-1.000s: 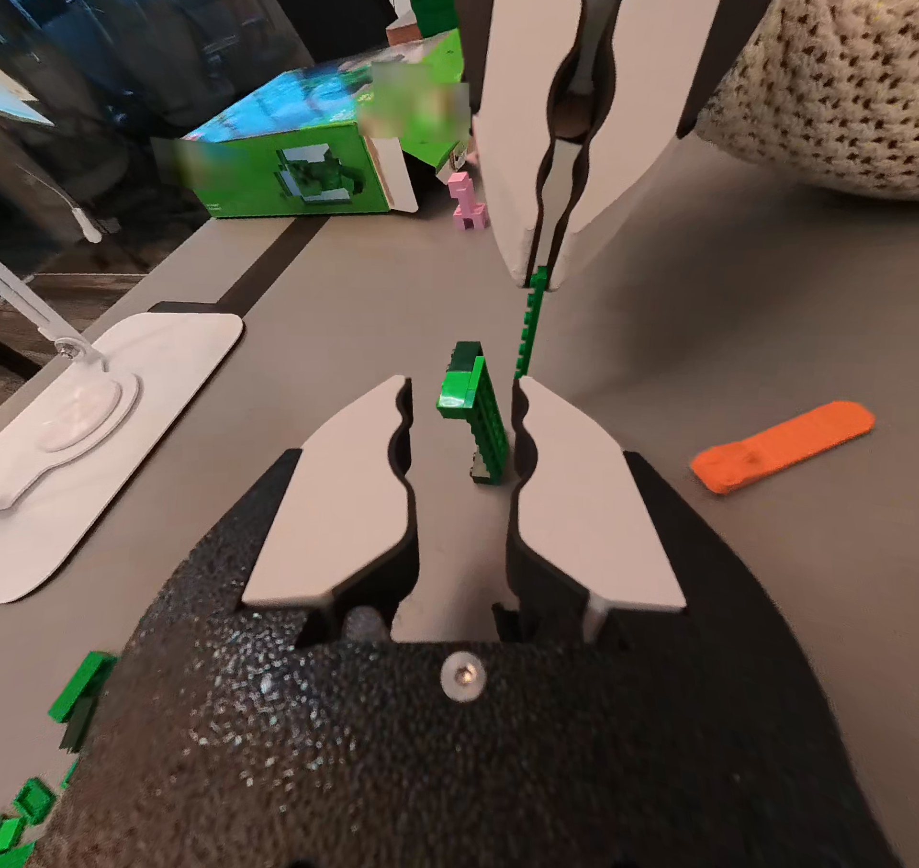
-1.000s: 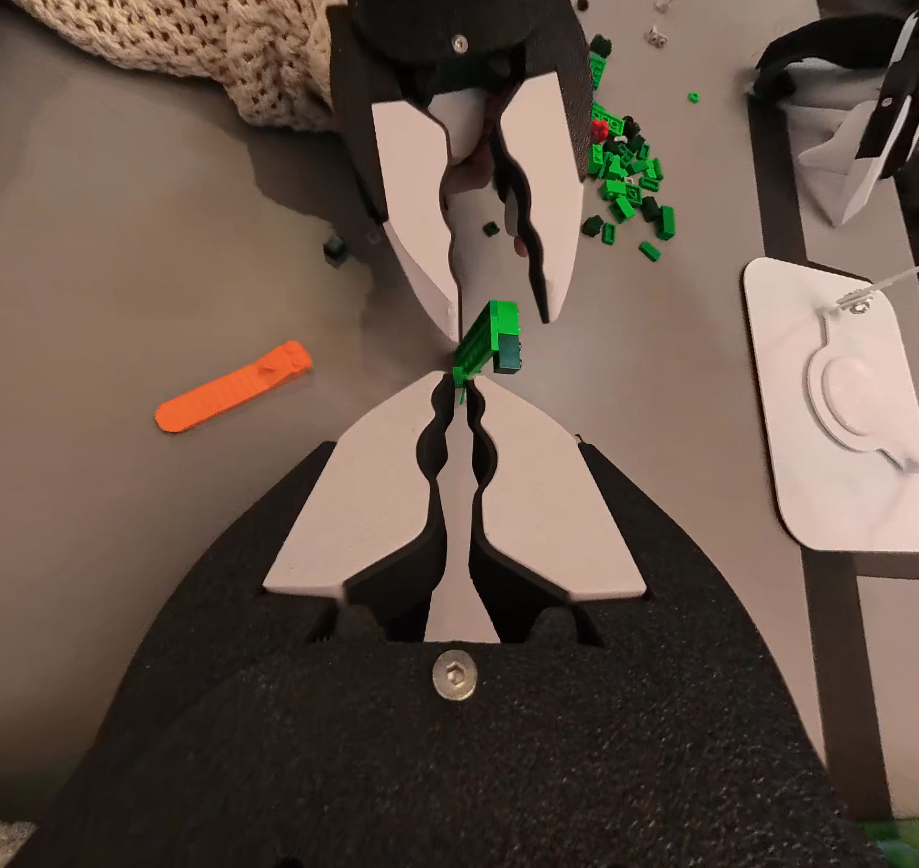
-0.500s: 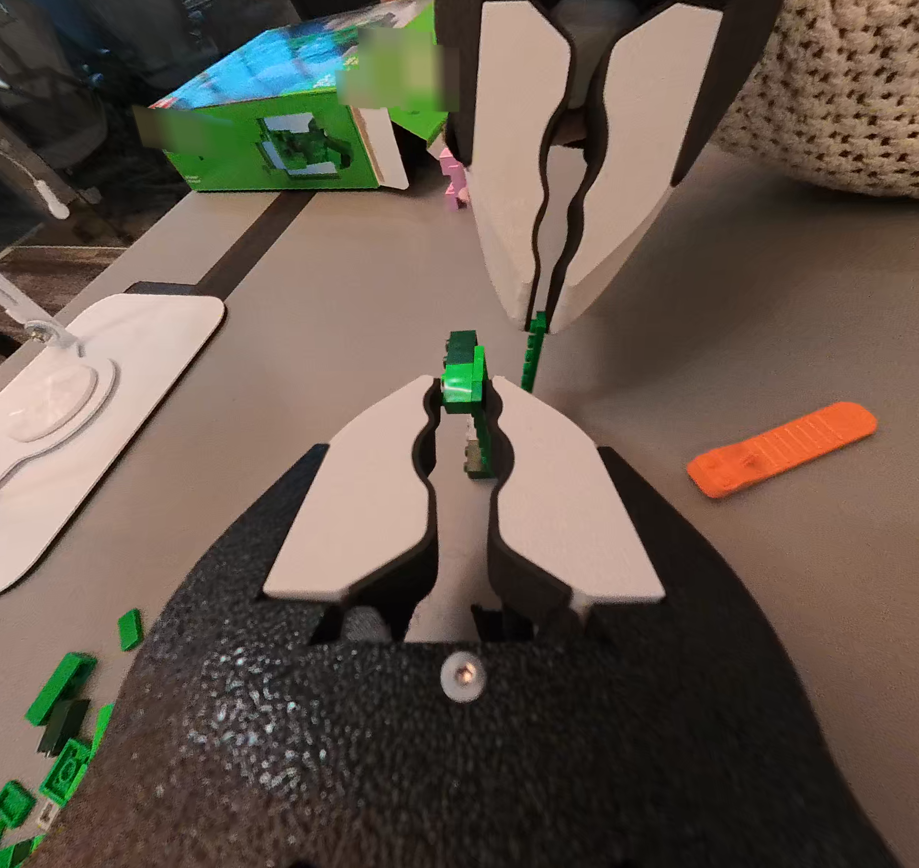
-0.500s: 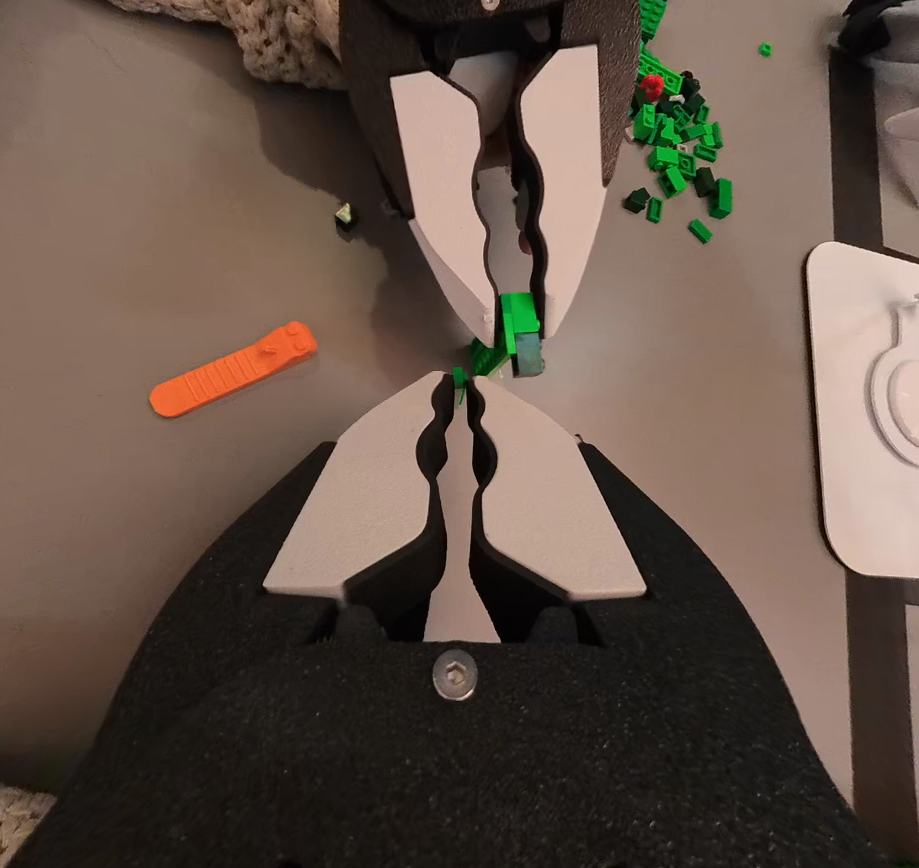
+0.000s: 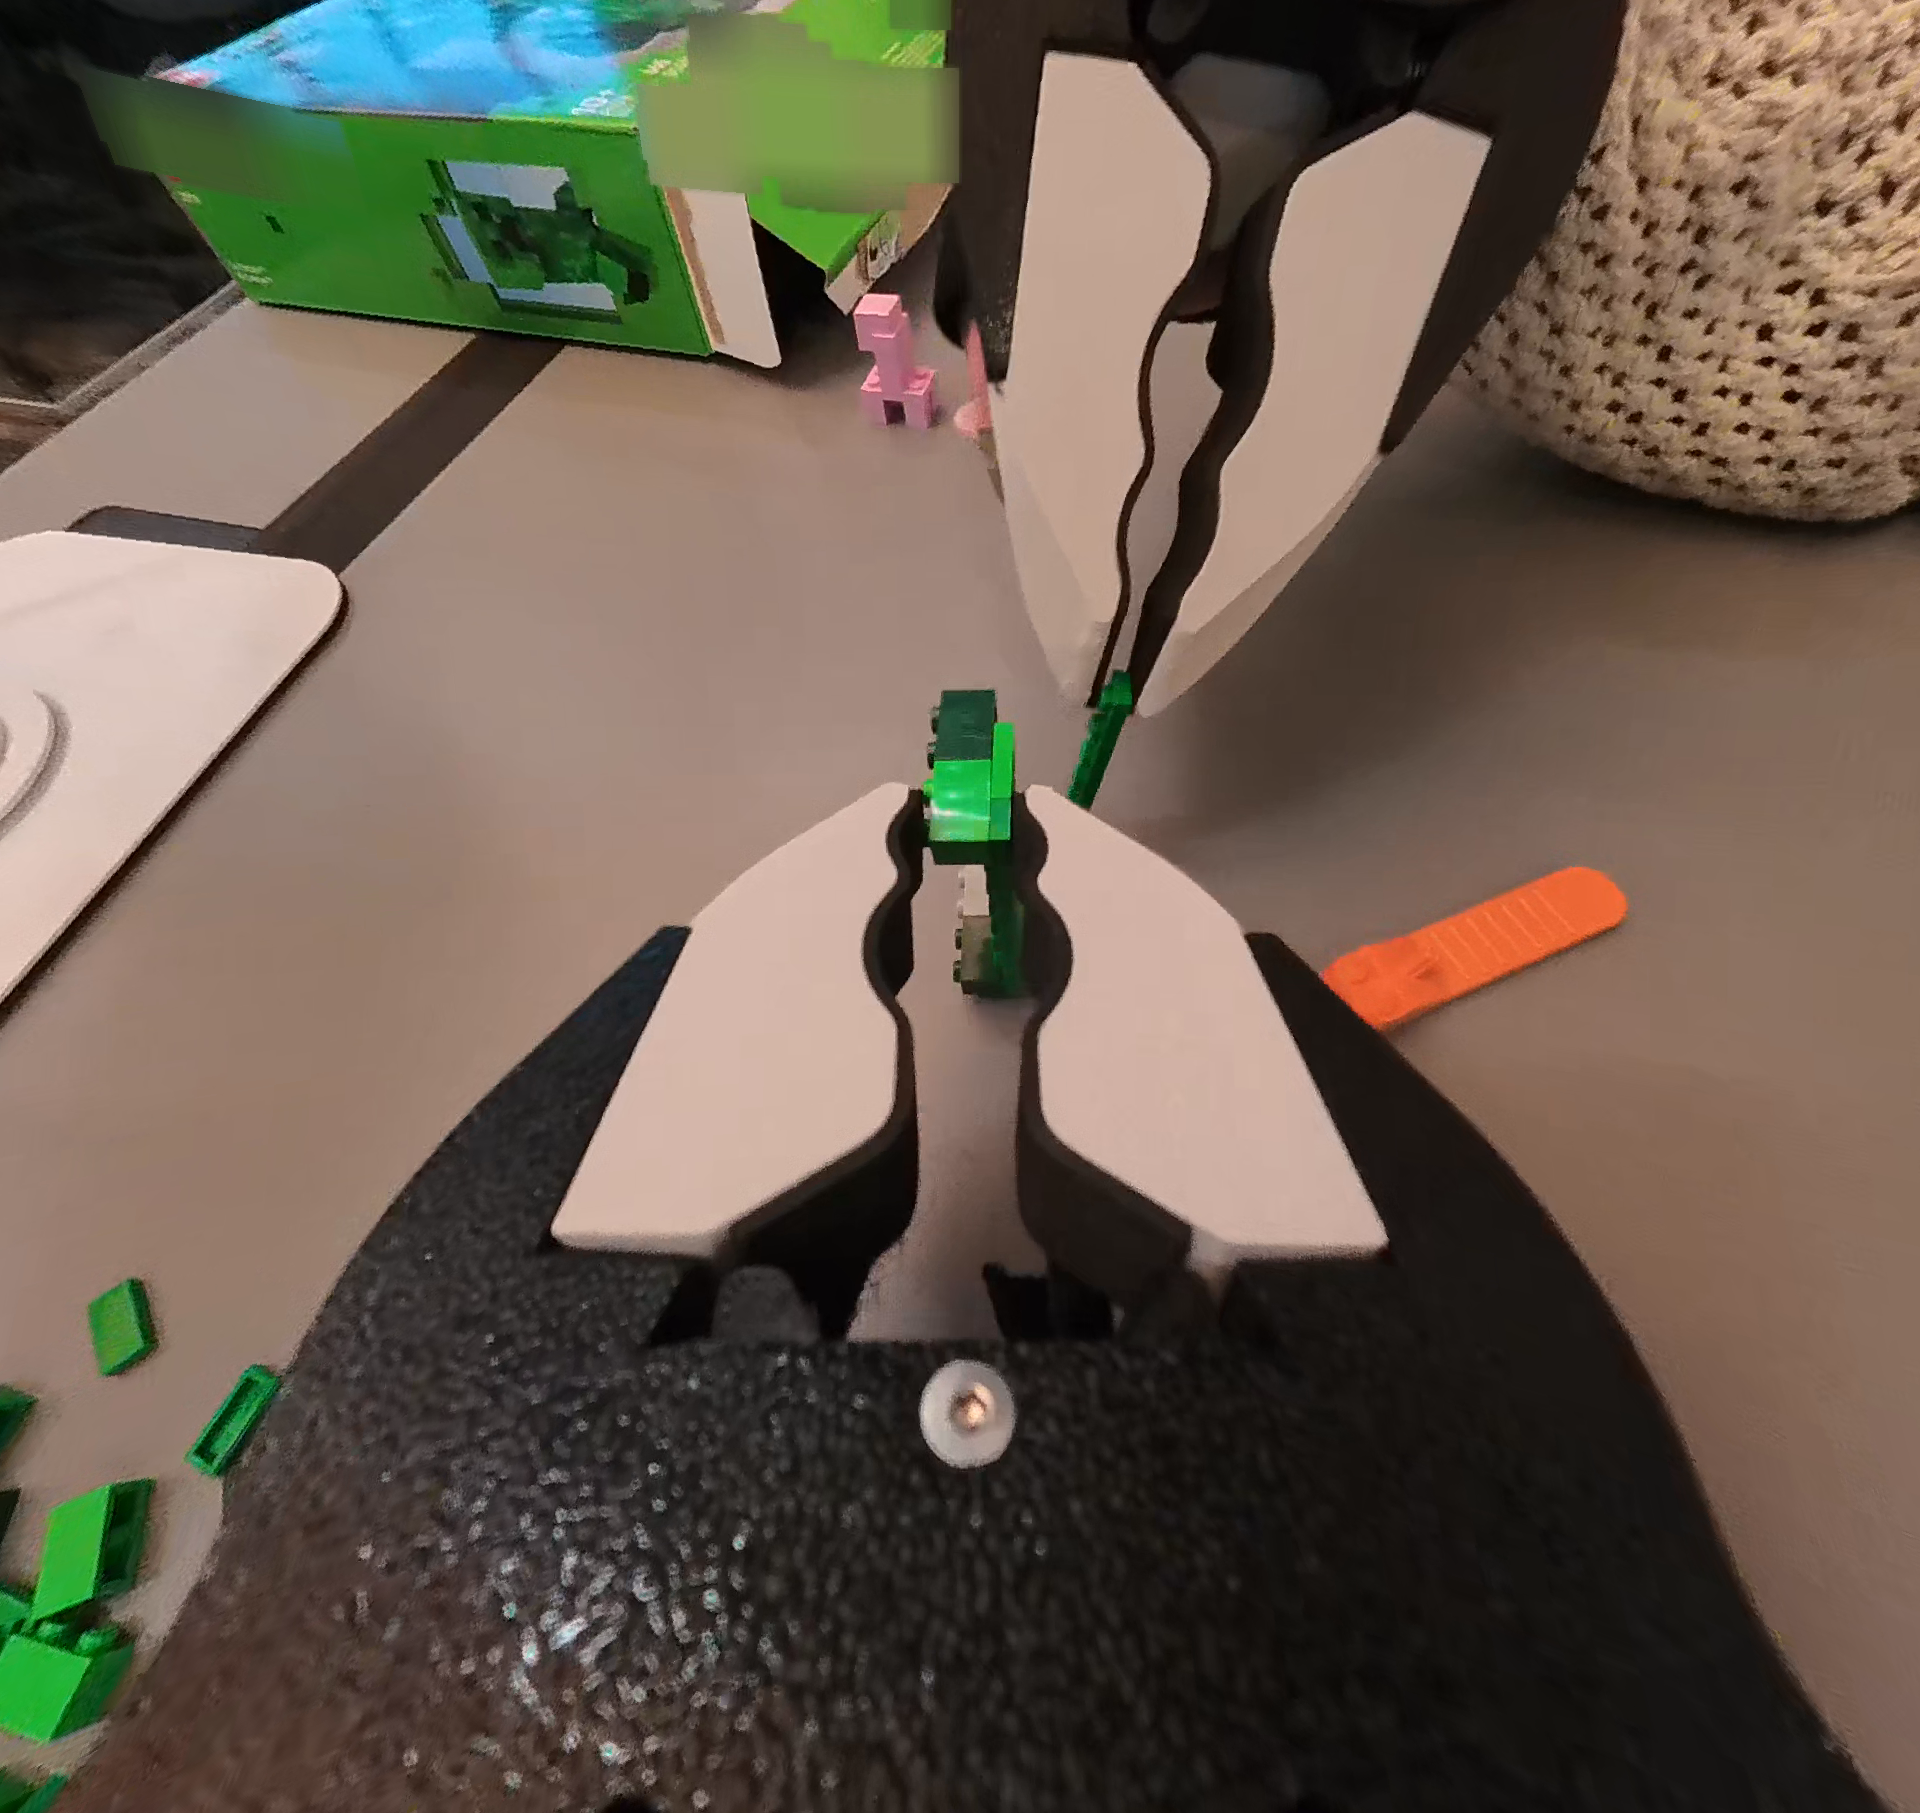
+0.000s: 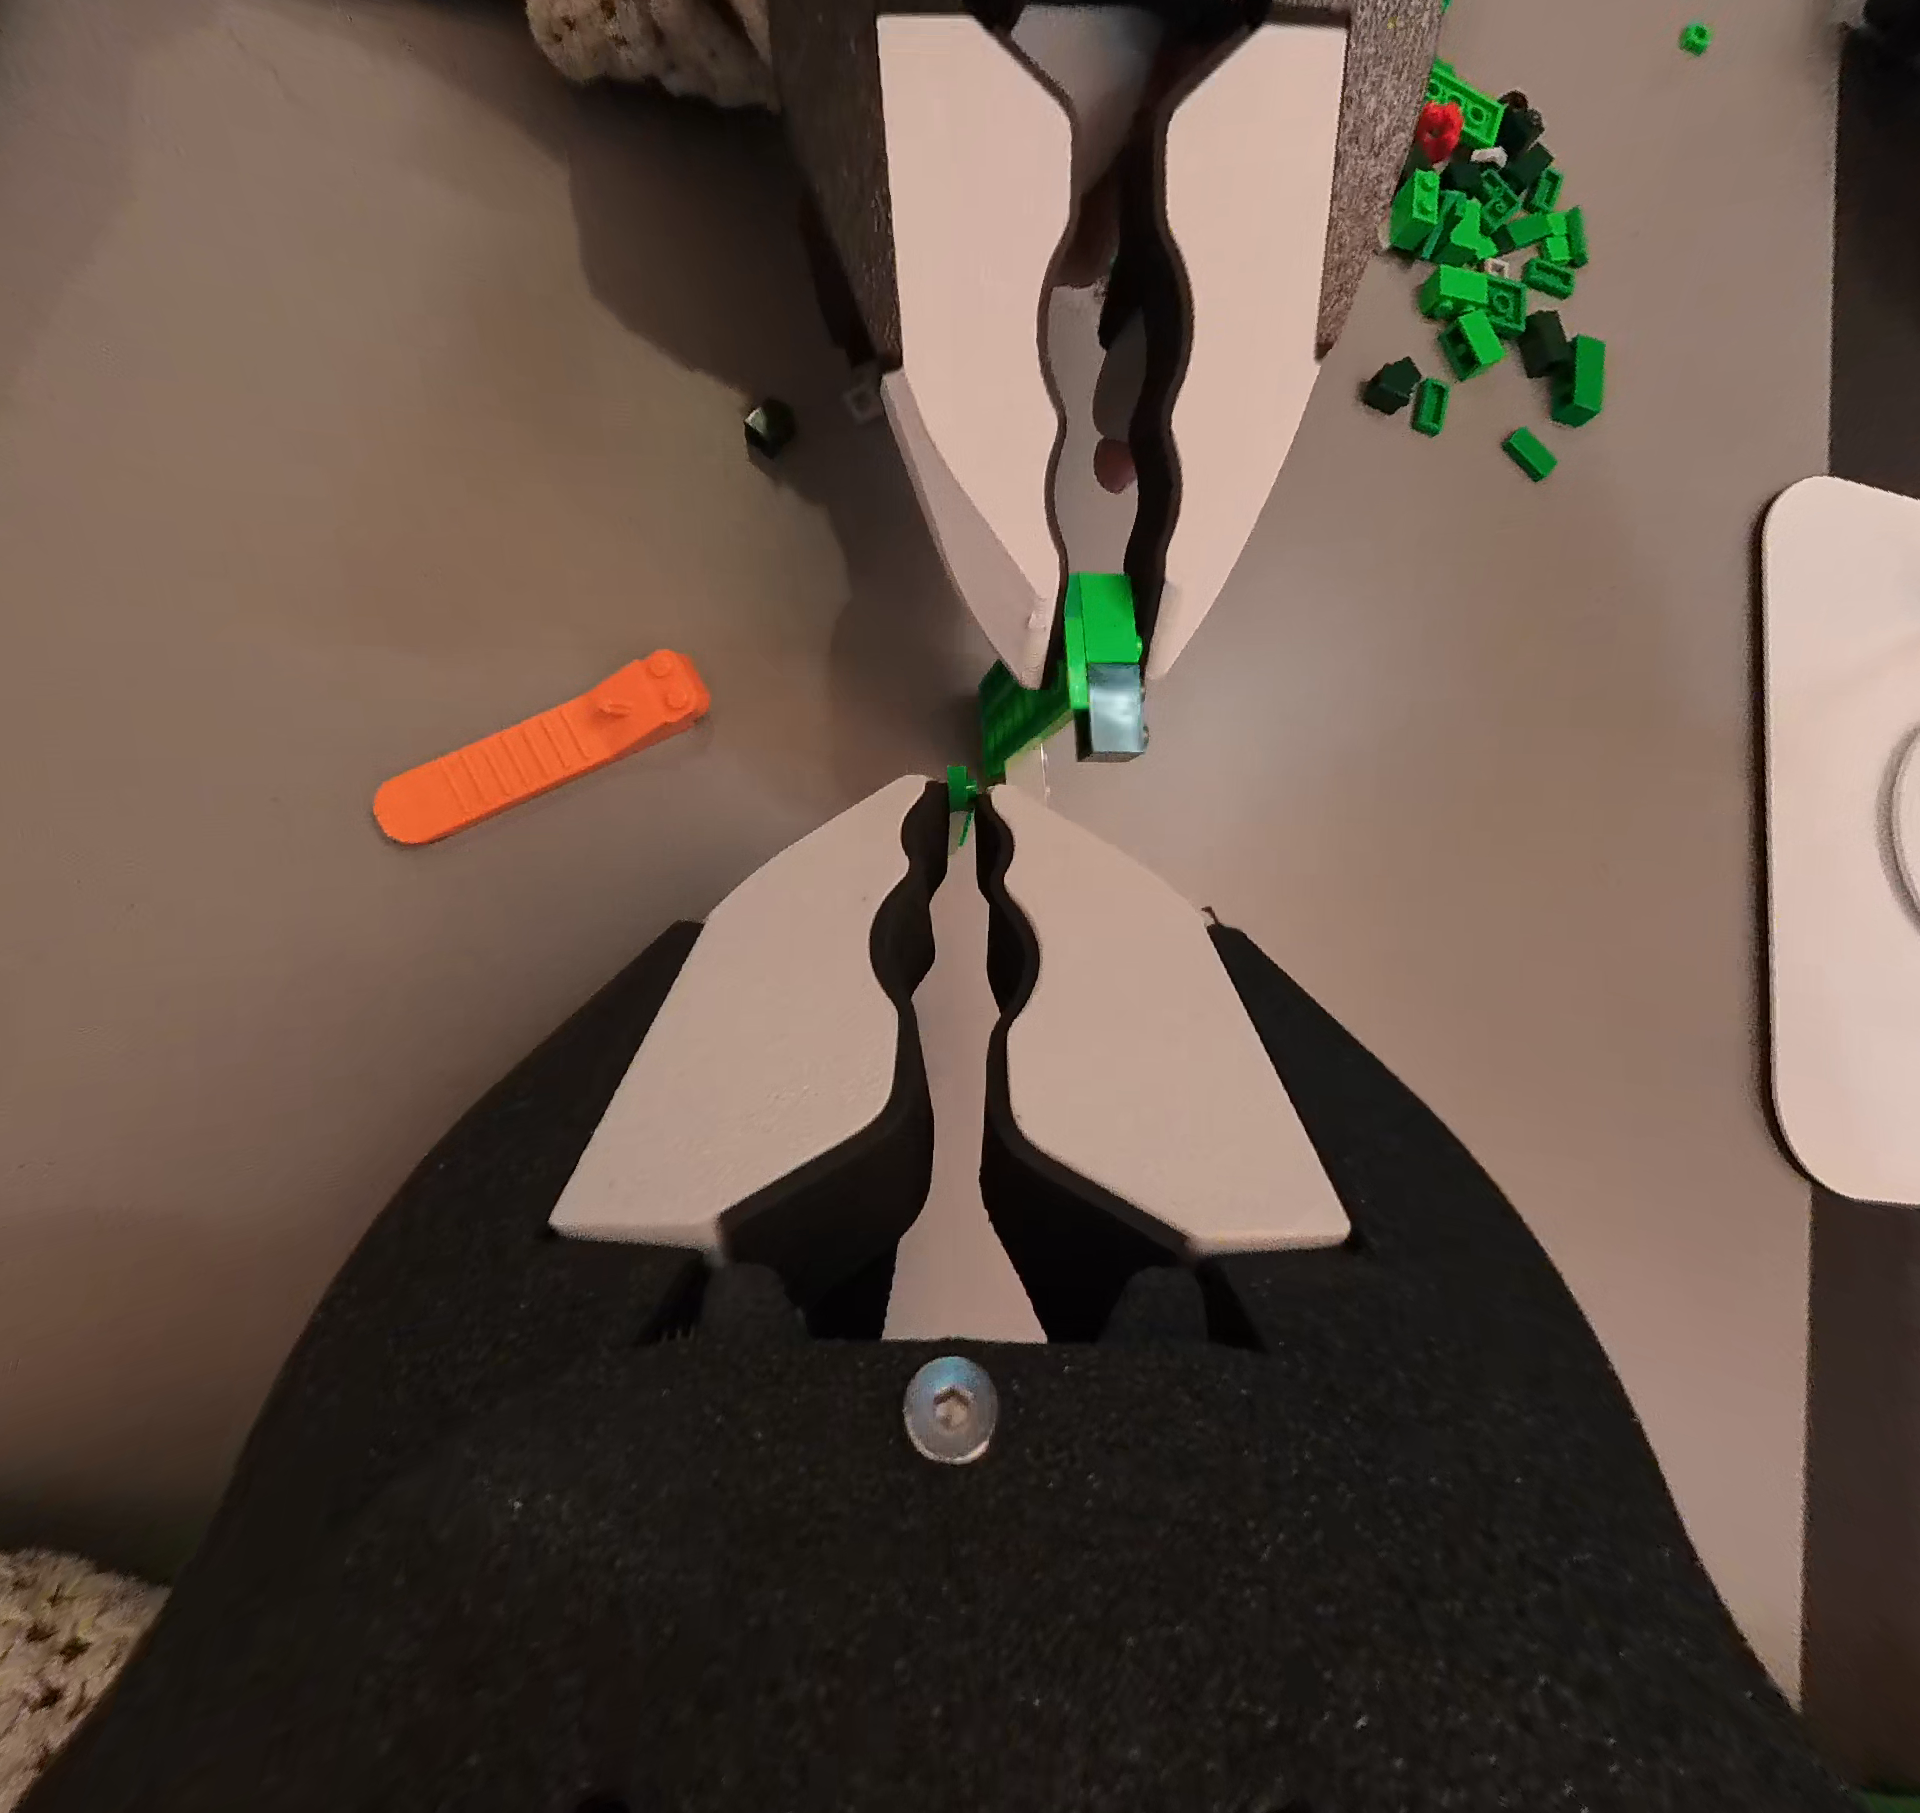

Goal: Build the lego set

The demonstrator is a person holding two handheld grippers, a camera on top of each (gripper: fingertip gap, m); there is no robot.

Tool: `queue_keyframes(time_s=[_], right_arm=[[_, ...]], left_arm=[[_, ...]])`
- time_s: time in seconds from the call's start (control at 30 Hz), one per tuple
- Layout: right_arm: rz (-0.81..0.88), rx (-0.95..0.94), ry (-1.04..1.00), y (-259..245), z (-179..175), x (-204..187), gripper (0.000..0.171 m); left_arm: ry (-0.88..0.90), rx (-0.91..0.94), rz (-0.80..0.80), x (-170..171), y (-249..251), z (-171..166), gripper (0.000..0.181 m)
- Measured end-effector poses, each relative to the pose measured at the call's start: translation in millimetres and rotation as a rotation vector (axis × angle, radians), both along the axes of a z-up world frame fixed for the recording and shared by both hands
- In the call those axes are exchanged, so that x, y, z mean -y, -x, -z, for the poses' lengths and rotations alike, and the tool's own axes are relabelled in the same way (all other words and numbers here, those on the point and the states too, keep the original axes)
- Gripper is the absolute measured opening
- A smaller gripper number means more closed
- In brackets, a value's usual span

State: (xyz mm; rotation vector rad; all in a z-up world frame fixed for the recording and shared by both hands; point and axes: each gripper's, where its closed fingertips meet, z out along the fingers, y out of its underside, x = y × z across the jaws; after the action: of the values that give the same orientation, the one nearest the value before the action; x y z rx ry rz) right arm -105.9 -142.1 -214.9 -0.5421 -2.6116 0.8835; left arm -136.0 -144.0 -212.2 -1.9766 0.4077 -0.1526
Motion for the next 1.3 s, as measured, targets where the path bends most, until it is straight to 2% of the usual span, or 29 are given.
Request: queue_keyframes(time_s=[0.33,1.3], right_arm=[[-0.001,0.050,0.028,-3.4,0.1,2.7,0.004],[0.001,0.048,0.039,-5.2,0.0,1.3,0.011]], left_arm=[[0.001,-0.006,0.026,0.9,-4.8,2.6,0.015],[-0.002,-0.003,0.036,0.9,-7.0,4.4,0.015]])
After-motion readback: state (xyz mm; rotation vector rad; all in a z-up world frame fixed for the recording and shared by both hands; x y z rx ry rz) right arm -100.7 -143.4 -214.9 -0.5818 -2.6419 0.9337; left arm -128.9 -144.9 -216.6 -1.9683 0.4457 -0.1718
